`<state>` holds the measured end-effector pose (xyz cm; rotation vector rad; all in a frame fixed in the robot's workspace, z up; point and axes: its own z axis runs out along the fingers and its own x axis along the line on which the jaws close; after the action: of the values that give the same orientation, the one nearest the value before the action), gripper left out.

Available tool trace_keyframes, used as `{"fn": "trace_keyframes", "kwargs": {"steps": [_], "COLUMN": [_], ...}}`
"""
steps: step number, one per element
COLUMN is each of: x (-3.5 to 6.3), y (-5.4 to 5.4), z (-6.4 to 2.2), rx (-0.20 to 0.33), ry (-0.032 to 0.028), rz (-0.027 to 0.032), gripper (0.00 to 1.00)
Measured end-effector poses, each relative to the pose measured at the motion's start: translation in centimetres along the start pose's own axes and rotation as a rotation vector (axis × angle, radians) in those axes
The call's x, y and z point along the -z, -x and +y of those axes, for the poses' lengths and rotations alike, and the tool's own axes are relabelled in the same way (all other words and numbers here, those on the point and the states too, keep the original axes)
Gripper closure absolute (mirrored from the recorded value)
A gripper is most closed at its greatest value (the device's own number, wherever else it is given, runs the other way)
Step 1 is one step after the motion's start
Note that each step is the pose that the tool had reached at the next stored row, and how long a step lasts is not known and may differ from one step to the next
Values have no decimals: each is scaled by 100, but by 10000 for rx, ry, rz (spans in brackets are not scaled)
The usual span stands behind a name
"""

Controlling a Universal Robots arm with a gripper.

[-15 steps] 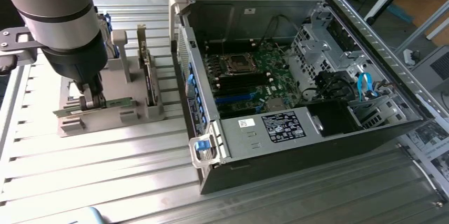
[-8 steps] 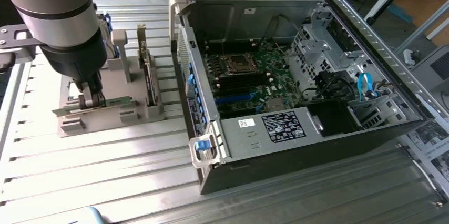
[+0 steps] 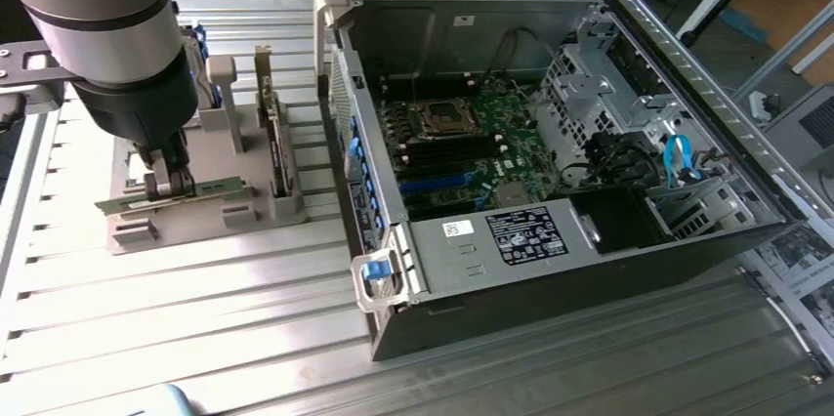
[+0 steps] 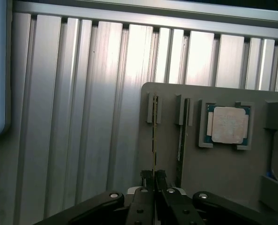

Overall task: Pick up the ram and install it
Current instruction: 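Pick up the ram and move it above insertion slot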

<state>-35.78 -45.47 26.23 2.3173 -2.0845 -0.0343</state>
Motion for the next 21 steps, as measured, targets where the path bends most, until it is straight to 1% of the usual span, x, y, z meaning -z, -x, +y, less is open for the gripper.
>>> {"fn": "trace_keyframes", "kwargs": {"steps": [21], "x": [81], "y": [0], "z": [3], "rx": [0], "ry": [0], "rz": [0], "gripper": [87]}}
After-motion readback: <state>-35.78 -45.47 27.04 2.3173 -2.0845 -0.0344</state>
